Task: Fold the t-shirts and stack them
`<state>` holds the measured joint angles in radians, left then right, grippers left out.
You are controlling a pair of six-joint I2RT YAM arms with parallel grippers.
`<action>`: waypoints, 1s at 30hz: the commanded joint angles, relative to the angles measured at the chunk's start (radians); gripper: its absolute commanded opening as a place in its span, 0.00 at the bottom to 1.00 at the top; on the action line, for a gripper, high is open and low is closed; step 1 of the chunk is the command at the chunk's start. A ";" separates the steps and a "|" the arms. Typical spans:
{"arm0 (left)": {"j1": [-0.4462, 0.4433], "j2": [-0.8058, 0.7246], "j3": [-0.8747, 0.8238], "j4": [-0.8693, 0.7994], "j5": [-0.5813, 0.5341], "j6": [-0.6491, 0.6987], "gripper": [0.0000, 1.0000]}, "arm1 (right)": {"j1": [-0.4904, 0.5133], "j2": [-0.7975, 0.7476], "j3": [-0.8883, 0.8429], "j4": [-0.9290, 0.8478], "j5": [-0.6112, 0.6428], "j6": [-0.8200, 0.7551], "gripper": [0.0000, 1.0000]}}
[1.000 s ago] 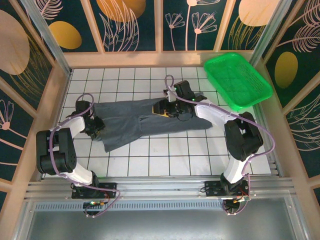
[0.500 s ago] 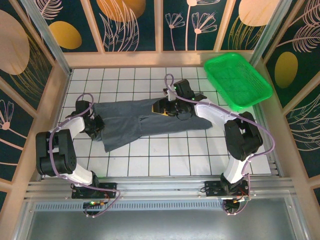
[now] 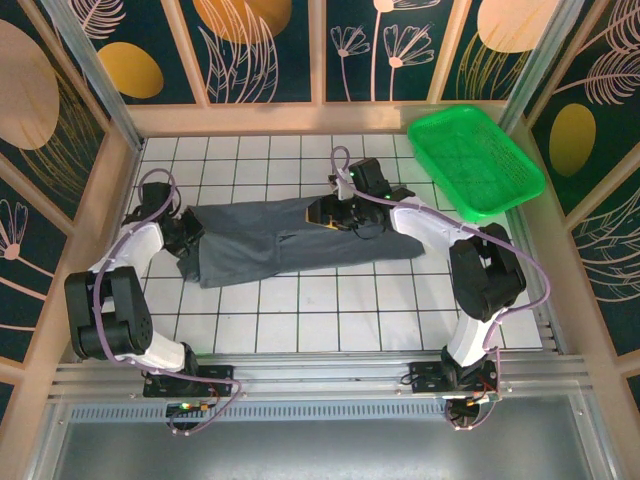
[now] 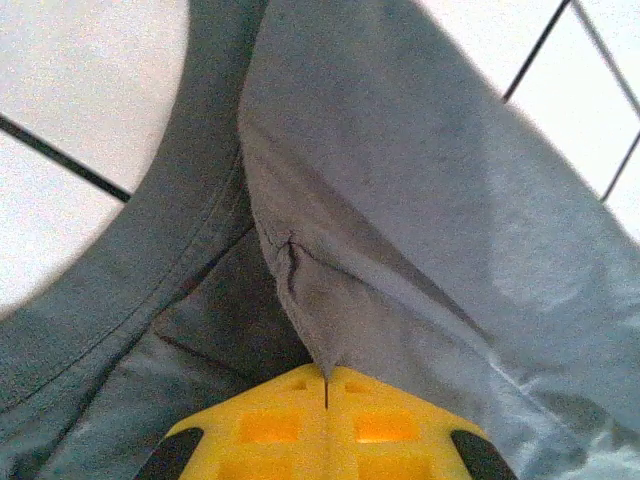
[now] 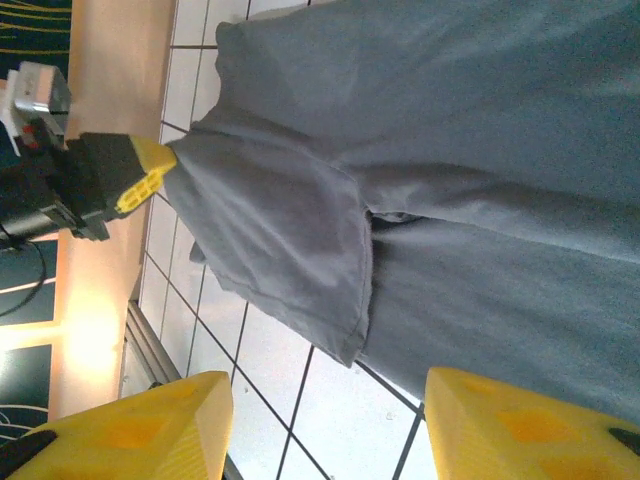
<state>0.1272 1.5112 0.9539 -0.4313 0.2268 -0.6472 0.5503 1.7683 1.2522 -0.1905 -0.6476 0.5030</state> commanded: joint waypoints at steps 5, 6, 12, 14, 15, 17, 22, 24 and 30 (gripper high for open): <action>0.003 0.110 0.158 -0.077 -0.026 -0.030 0.00 | -0.038 -0.015 0.011 -0.018 0.016 -0.004 0.54; 0.003 0.131 0.180 -0.082 -0.031 -0.027 0.00 | -0.040 -0.017 0.008 -0.020 0.016 -0.004 0.54; 0.002 0.266 0.301 -0.108 -0.067 -0.004 0.00 | -0.046 -0.030 -0.011 -0.018 0.017 -0.004 0.54; 0.003 0.309 0.334 -0.111 -0.086 0.007 0.00 | -0.049 -0.033 -0.016 -0.018 0.017 -0.004 0.54; 0.003 0.333 0.350 -0.112 -0.096 0.013 0.00 | -0.048 -0.034 -0.019 -0.018 0.018 -0.004 0.54; 0.003 0.374 0.374 -0.110 -0.111 0.019 0.00 | -0.050 -0.036 -0.022 -0.018 0.021 -0.004 0.54; 0.003 0.466 0.423 -0.096 -0.159 0.029 0.00 | -0.062 -0.055 -0.050 -0.011 0.054 0.000 0.53; 0.003 0.491 0.433 -0.085 -0.153 0.030 0.03 | -0.072 -0.065 -0.065 -0.009 0.080 0.002 0.51; 0.001 0.397 0.413 -0.086 -0.247 -0.006 0.55 | -0.156 -0.098 -0.091 -0.045 0.202 -0.011 0.38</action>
<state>0.1272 1.9900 1.3647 -0.5095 0.0586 -0.6361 0.4408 1.7149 1.1713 -0.1967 -0.5358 0.5026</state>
